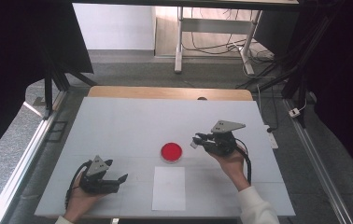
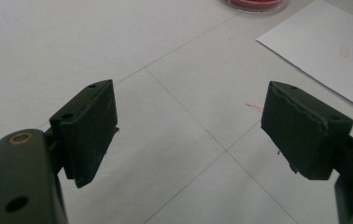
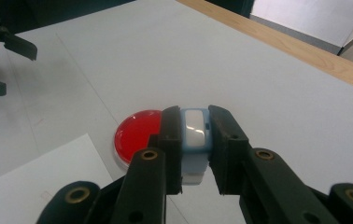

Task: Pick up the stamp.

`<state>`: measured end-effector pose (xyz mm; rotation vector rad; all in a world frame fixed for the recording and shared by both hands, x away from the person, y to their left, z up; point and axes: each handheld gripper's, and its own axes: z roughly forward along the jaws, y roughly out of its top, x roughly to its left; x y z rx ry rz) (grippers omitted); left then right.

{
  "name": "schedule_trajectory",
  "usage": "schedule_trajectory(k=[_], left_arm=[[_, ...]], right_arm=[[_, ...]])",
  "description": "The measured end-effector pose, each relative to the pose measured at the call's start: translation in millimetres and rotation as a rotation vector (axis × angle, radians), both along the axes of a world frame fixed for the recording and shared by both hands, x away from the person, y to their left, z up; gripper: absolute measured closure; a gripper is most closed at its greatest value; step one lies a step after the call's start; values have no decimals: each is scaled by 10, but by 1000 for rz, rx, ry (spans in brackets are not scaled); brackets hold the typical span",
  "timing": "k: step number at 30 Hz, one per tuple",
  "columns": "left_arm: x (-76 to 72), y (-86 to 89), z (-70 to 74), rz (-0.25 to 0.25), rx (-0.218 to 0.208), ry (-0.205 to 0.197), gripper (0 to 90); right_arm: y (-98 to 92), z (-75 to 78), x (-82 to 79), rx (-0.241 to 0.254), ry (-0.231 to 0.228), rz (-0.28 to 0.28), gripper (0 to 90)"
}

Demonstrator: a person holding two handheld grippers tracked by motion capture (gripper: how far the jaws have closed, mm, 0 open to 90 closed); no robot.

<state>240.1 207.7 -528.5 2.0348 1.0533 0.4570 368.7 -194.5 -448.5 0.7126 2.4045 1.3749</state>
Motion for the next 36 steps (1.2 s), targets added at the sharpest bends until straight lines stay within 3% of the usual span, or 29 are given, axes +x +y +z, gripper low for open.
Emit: schedule_trajectory(k=[15, 21, 36], left_arm=[[-5, 0, 10, -7, -7, -9, 186], [7, 5, 11, -6, -19, -12, 186], [7, -26, 19, -14, -21, -22, 186]], right_arm=[[87, -33, -215, 13, 11, 9, 751], [134, -49, -276, 39, 23, 20, 751], [195, -39, -517, 58, 14, 59, 751]])
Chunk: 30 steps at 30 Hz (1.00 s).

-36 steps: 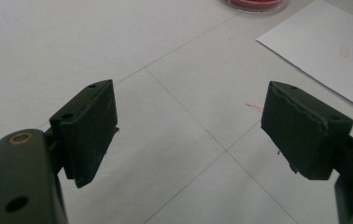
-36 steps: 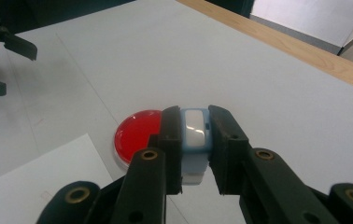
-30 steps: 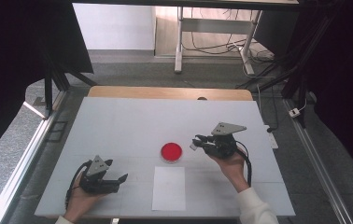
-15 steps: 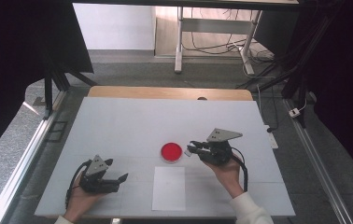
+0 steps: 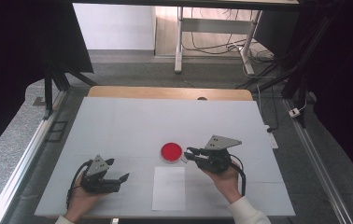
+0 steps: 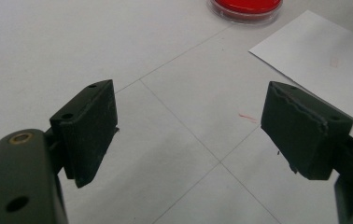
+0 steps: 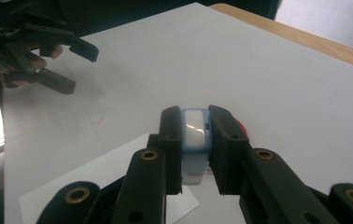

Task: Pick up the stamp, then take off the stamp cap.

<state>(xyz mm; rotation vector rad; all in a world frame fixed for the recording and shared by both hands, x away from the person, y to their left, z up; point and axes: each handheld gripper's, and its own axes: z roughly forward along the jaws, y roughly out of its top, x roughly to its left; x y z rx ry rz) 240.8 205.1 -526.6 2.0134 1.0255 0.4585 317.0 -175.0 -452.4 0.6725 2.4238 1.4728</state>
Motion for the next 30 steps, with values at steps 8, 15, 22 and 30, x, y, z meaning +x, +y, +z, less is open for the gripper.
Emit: schedule_trajectory(k=[8, 15, 22, 30], left_arm=[[14, -23, 2, 1, 10, -4, 186], [20, -32, 2, 4, 11, -7, 187], [22, -37, -5, 10, 16, -8, 186], [-9, -40, -21, 12, 6, -7, 187]], right_arm=[[12, 14, -53, 1, -14, 6, 751], [-10, -12, -50, 24, 8, -34, 751], [-15, 21, -51, 30, 3, -40, 750], [14, 37, -22, 44, 3, -43, 751]])
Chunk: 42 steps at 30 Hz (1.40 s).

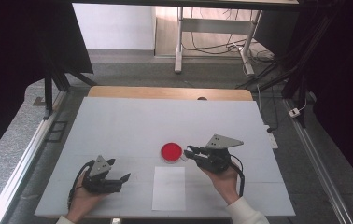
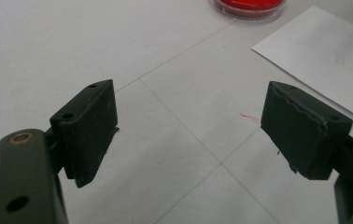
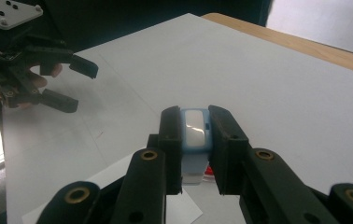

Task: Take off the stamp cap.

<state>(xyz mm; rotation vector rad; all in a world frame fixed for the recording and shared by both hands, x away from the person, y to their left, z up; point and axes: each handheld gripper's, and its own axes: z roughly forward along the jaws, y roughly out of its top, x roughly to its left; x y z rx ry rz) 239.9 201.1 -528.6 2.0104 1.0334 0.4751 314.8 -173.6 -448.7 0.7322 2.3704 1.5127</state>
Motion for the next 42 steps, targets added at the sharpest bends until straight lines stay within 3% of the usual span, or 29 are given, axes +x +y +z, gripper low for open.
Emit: schedule_trajectory(k=[5, 13, 22, 42], left_arm=[[-28, 17, 25, 6, -32, -16, 187], [-31, -32, 59, 2, -31, -35, 198], [3, -162, 105, -6, -1, -40, 195], [120, -479, 228, -41, 10, -67, 202]], right_arm=[[37, 18, -8, 3, -4, -3, 751], [16, 19, 4, 5, -4, -10, 750], [7, -8, -11, 4, 4, -12, 750], [43, -17, -24, 6, -7, -19, 750]])
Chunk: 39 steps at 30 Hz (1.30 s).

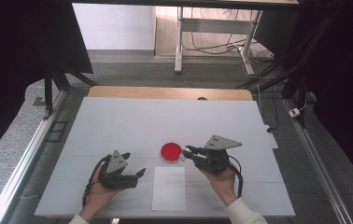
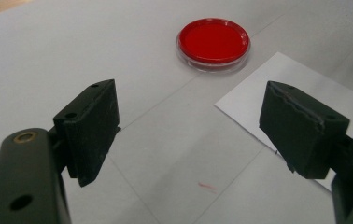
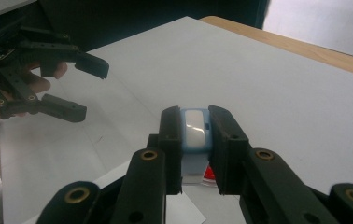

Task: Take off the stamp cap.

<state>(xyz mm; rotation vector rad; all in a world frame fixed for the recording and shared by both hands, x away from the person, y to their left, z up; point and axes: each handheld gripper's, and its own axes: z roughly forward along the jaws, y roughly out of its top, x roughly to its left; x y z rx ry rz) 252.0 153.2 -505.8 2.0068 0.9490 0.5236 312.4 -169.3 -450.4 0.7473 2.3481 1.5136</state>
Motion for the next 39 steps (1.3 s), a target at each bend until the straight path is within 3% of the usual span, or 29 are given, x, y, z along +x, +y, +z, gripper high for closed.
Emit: schedule_trajectory(k=[39], left_arm=[[160, -413, 30, -76, 17, 17, 203]], right_arm=[[79, -90, 11, 13, 26, -2, 750]])
